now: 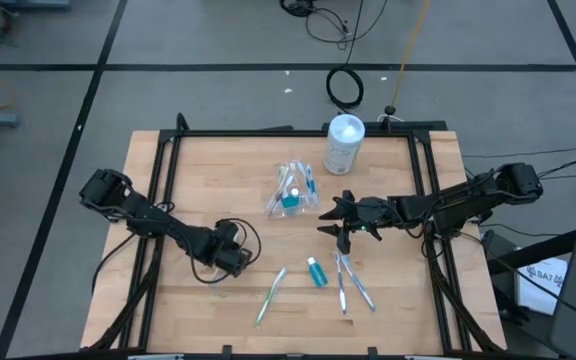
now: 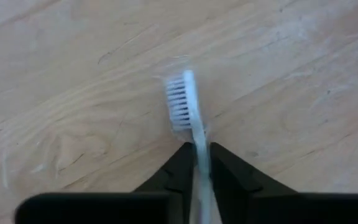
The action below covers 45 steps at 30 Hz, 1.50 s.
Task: Pick & Place toothbrushing station
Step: Put the left purple toothbrush into the transparent organizer
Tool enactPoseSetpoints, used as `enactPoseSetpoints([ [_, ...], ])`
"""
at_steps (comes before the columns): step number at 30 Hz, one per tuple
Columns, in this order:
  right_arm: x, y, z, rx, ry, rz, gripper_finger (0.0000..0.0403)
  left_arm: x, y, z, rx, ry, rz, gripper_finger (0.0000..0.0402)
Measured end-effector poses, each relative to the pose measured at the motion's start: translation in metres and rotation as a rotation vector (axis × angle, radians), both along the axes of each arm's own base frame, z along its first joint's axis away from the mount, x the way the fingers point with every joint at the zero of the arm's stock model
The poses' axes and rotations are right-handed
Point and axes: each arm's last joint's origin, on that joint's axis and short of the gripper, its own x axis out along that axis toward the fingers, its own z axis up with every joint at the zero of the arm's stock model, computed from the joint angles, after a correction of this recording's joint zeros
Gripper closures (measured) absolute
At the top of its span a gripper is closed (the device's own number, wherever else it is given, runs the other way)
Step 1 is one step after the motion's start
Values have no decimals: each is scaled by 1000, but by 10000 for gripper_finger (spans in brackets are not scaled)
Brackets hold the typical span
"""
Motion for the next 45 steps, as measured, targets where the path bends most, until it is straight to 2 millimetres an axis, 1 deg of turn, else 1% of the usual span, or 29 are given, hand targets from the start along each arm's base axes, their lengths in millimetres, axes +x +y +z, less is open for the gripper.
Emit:
enactPoseSetpoints([
  [3,0,0,0,0,0,0,247,2,0,0,-4,-22,3,379],
  [5,0,0,0,0,0,0,247,3,-1,1,-8,-45,4,391],
  [7,0,0,0,0,0,0,247,4,-1,4,-19,-63,5,392],
  [11,0,0,0,-1,0,0,247,4,0,11,-29,-109,18,372],
  [13,0,0,0,-1,0,1,247,4,0,16,-23,-141,19,368],
  [17,0,0,0,0,0,1,247,7,-1,27,21,-231,-29,381],
  [20,0,0,0,0,0,1,247,13,-2,43,77,-357,-119,394],
  [25,0,0,0,3,0,-1,247,18,2,78,213,-543,-312,378],
  [28,0,0,0,21,-1,-9,247,18,8,100,334,-626,-377,380],
  [33,0,0,0,-49,2,23,247,20,21,139,634,-758,-418,395],
  [35,0,0,0,-62,2,29,247,23,27,151,722,-805,-430,391],
  [38,1,0,2,-81,-16,38,247,27,37,163,822,-849,-415,378],
  [41,1,0,3,-102,-30,47,247,33,50,164,862,-842,-371,376],
  [45,2,0,4,-98,-39,45,247,46,66,151,879,-788,-332,392],
])
